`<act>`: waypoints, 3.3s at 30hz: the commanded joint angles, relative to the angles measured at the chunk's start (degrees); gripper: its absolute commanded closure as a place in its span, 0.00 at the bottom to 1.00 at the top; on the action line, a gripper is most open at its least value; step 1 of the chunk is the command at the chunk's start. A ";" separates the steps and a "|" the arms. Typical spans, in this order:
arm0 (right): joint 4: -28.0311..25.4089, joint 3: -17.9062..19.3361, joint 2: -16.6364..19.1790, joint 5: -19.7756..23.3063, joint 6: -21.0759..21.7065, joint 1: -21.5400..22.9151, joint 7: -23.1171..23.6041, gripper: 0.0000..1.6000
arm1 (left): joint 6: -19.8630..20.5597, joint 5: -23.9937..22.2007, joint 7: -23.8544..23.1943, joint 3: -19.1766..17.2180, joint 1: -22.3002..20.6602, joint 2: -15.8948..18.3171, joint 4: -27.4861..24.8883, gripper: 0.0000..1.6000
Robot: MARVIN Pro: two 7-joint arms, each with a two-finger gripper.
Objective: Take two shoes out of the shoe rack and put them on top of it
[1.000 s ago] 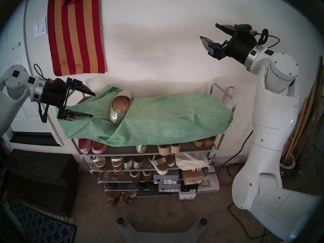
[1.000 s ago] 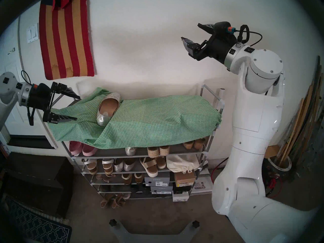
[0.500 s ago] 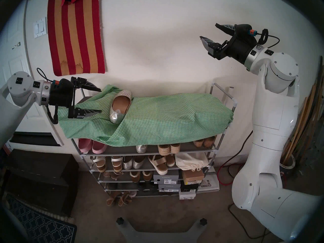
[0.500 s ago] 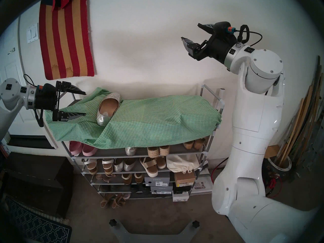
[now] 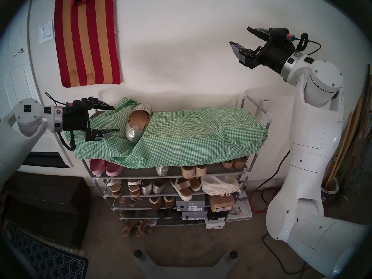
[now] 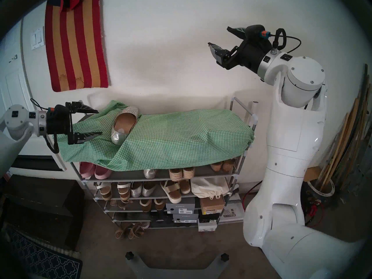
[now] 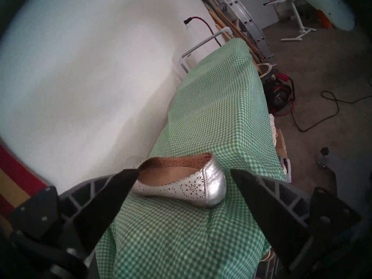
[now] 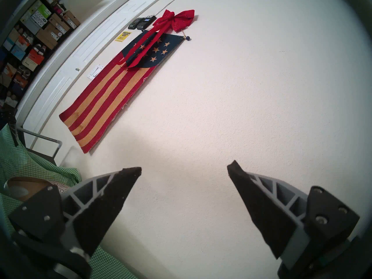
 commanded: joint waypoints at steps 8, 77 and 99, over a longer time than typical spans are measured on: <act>0.02 -0.03 -0.02 0.01 0.01 -0.06 0.02 0.00 | -1.62 -0.85 10.13 -3.63 8.88 -3.00 -1.13 0.00; -20.99 -13.91 0.98 19.17 27.65 -18.51 11.52 0.00 | -8.11 19.29 52.56 -32.75 47.77 -31.63 -28.41 0.00; -26.98 -20.84 4.07 27.69 30.40 -29.61 5.41 0.00 | -4.83 24.06 56.13 -33.02 49.83 -34.58 -31.84 0.00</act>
